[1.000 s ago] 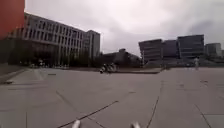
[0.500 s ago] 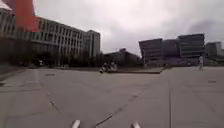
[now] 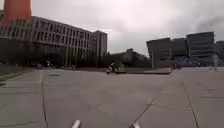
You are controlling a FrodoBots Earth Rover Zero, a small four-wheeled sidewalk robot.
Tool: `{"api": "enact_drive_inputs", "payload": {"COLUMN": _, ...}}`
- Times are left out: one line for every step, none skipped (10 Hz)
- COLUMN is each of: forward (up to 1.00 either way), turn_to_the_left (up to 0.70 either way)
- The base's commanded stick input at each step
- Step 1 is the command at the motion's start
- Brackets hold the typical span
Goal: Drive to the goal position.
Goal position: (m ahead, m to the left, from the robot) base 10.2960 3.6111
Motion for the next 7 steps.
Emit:
{"api": "enact_drive_inputs", "payload": {"forward": 0.85, "turn_to_the_left": 0.00}}
{"api": "enact_drive_inputs", "payload": {"forward": 0.85, "turn_to_the_left": 0.00}}
{"api": "enact_drive_inputs", "payload": {"forward": 0.85, "turn_to_the_left": 0.00}}
{"api": "enact_drive_inputs", "payload": {"forward": 0.85, "turn_to_the_left": 0.00}}
{"api": "enact_drive_inputs", "payload": {"forward": 0.85, "turn_to_the_left": 0.00}}
{"api": "enact_drive_inputs", "payload": {"forward": 0.85, "turn_to_the_left": 0.00}}
{"api": "enact_drive_inputs", "payload": {"forward": 0.85, "turn_to_the_left": 0.00}}
